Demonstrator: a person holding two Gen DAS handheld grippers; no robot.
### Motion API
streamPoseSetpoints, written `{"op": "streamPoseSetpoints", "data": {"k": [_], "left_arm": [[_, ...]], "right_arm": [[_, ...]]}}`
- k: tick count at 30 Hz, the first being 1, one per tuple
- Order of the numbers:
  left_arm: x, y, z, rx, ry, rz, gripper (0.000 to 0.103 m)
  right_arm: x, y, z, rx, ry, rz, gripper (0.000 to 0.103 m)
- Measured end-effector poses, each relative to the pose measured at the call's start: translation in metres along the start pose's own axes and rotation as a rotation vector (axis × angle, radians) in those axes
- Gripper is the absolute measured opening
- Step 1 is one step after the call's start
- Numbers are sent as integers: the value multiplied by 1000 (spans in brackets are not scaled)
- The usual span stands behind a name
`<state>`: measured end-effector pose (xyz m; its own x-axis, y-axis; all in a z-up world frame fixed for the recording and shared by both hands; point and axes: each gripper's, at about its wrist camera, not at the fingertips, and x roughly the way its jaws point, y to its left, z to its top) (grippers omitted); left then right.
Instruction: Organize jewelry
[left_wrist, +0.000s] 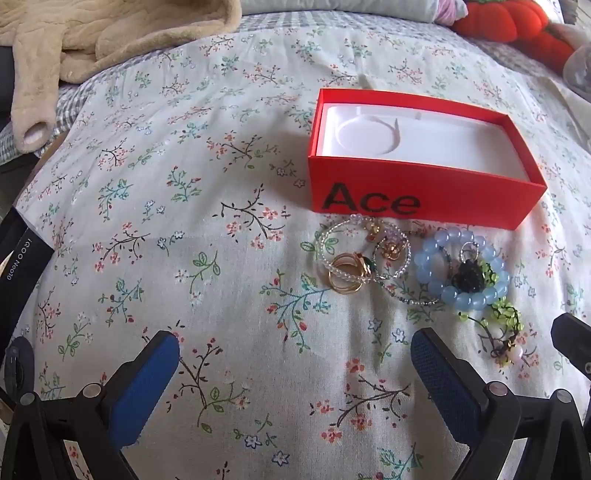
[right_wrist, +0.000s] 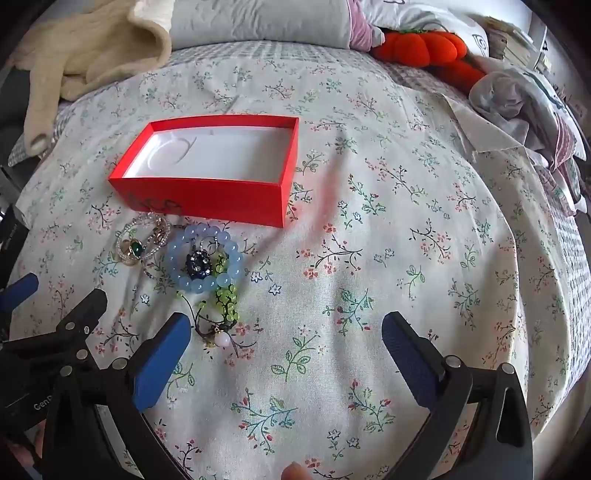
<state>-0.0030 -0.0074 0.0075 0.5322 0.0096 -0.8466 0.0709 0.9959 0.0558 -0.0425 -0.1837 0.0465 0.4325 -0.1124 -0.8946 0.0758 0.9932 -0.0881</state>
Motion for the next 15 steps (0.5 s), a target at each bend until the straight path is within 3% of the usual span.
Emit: {"op": "streamPoseSetpoints", "data": {"k": [15], "left_arm": [[0, -3, 0, 14, 1, -1, 103]], "right_arm": [[1, -1, 1, 7, -9, -1, 103]]}}
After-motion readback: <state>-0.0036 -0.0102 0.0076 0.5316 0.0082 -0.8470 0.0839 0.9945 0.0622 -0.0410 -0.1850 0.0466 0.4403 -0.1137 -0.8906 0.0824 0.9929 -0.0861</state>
